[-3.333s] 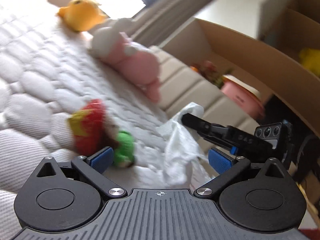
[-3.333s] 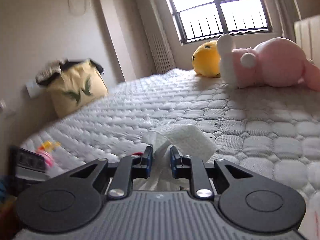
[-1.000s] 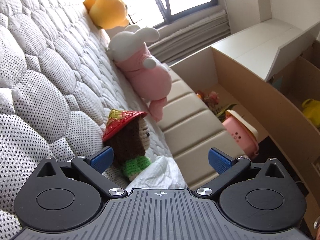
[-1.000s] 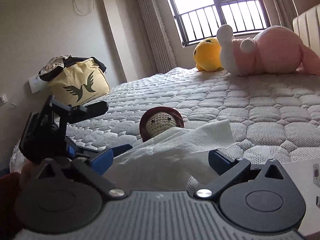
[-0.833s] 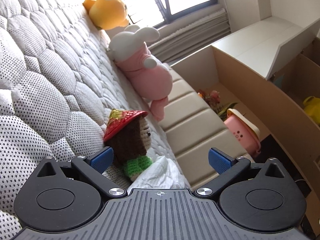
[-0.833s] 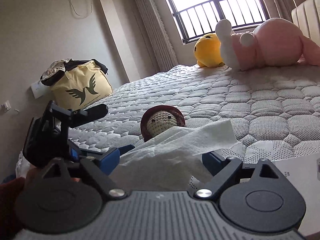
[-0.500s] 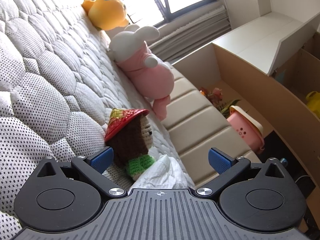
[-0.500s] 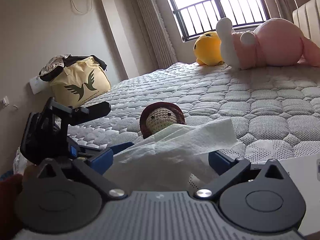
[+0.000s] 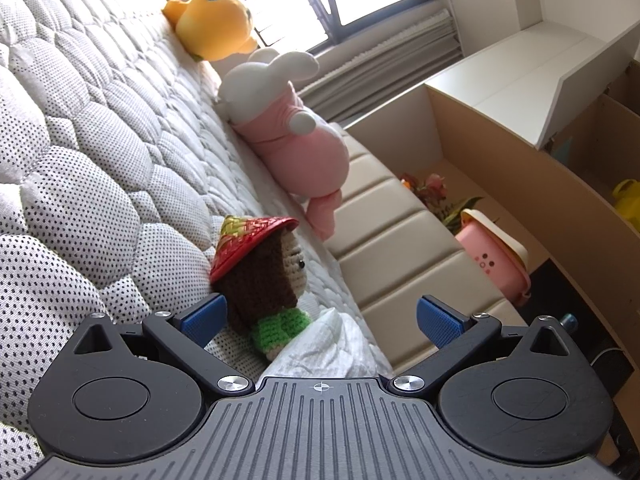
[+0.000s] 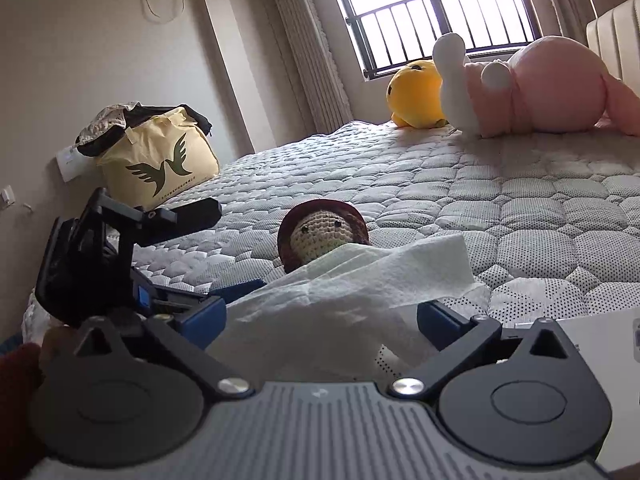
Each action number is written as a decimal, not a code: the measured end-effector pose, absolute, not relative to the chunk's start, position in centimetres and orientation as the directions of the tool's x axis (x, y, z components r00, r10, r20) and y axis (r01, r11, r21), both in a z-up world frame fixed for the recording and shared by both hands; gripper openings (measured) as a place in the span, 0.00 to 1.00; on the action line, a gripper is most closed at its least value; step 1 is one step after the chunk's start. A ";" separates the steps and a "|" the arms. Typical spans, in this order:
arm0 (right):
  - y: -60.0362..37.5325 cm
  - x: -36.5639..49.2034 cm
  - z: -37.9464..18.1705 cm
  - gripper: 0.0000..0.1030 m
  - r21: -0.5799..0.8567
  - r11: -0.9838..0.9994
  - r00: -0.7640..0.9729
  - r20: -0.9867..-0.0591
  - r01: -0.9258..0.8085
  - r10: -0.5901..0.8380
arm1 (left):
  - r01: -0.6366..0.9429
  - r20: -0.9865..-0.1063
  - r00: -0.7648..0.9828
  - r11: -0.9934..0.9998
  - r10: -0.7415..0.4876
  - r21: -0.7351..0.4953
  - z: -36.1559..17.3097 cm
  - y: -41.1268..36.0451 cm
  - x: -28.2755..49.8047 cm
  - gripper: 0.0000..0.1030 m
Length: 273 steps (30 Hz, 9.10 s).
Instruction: Clean container
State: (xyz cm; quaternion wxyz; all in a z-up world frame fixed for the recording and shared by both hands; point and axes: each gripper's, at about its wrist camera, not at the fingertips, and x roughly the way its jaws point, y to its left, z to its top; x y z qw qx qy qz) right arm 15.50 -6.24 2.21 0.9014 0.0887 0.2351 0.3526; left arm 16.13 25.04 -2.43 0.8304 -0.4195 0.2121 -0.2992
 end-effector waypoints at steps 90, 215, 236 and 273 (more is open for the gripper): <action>0.4 8.1 6.0 0.96 -0.020 0.774 0.628 -0.597 -0.633 0.499 | 0.122 -0.008 0.873 0.234 -0.487 -0.964 -2.8 29.7 12.1 1.00; -9.1 13.1 6.9 0.24 0.213 0.777 0.591 -0.541 -0.593 0.599 | 0.404 -0.432 0.665 0.780 -0.609 -0.477 0.3 18.4 13.2 0.98; -18.7 9.3 12.2 0.21 0.458 0.661 0.653 -0.204 -0.595 0.729 | 0.523 -0.464 0.812 0.793 -0.354 0.312 1.0 3.9 6.1 0.88; -10.8 10.0 6.1 0.14 0.223 0.794 0.615 -0.528 -0.565 0.586 | 0.571 -0.412 0.773 0.813 -0.482 0.119 1.4 7.2 7.0 0.96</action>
